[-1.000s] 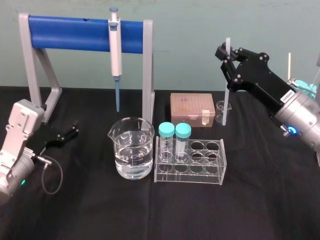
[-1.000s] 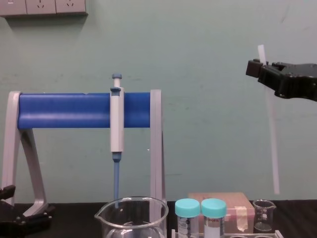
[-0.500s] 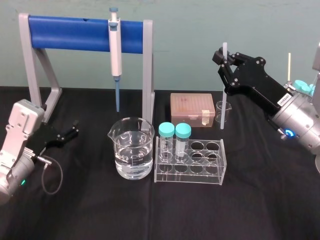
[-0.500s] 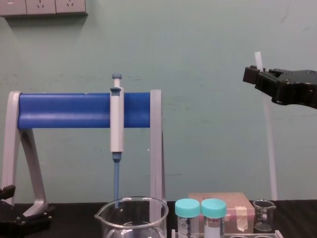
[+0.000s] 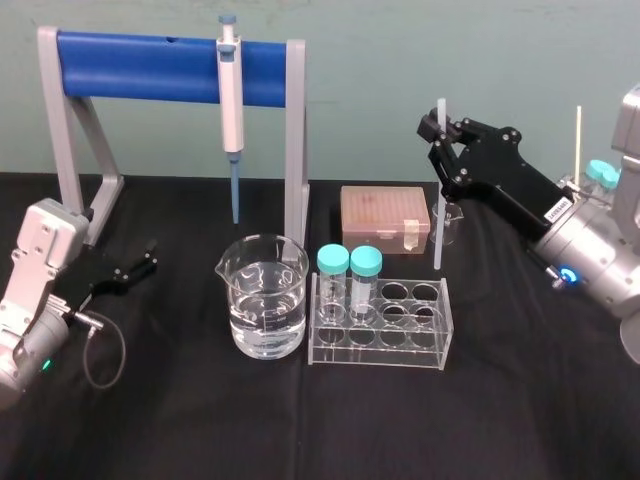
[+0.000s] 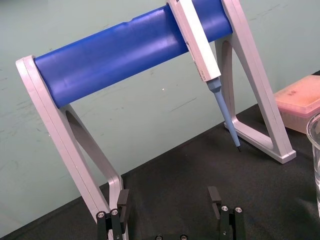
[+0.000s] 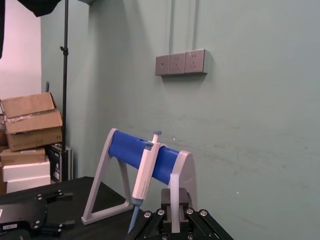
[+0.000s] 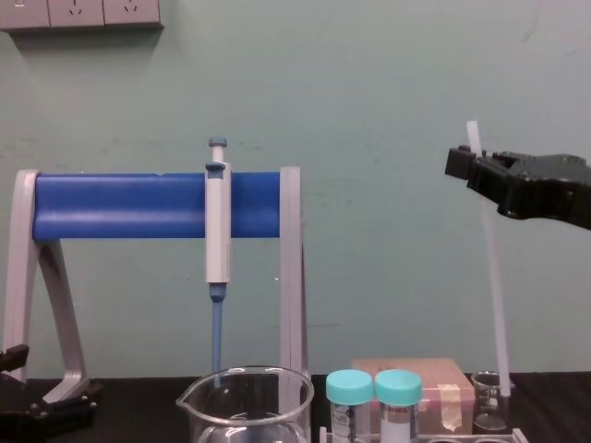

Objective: Pick up the stirring rod with one hand, then place it down.

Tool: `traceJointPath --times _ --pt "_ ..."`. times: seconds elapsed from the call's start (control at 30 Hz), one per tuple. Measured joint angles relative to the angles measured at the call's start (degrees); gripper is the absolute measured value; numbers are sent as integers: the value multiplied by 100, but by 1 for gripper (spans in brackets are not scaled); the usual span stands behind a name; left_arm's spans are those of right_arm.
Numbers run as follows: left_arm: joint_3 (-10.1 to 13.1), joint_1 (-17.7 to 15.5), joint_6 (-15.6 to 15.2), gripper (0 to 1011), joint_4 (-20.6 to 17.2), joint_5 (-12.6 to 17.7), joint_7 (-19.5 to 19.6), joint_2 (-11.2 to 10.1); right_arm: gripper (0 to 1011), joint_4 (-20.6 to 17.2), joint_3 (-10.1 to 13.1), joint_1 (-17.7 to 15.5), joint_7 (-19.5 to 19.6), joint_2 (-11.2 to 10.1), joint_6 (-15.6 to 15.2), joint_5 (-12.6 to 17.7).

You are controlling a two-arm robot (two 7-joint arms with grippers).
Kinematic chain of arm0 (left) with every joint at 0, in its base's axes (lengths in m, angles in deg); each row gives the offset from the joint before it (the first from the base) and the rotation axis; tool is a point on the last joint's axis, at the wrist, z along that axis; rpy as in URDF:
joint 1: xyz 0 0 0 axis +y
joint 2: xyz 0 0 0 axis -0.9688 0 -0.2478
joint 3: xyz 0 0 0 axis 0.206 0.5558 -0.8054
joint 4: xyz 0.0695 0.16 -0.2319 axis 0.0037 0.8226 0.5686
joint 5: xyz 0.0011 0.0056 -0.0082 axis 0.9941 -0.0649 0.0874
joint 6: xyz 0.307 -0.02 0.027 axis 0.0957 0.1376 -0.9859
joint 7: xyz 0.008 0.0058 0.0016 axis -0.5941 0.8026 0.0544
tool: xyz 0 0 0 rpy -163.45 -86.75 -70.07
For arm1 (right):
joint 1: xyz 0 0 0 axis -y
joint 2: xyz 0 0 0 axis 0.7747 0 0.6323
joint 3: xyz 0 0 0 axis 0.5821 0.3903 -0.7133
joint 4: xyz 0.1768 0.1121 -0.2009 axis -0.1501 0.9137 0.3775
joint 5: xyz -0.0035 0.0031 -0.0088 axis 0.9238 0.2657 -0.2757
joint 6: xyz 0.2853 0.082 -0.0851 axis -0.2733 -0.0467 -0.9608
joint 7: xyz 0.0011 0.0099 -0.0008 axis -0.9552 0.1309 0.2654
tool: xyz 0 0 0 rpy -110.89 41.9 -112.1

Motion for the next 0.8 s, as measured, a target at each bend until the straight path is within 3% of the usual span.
traceJointPath --times 0.63,0.8 --pt "0 0 0 1000 0 0 0 0 79 282 -100 -51 -44 79 -51 76" --pt "0 0 0 1000 0 0 0 0 79 463 -115 -54 -62 143 78 73"
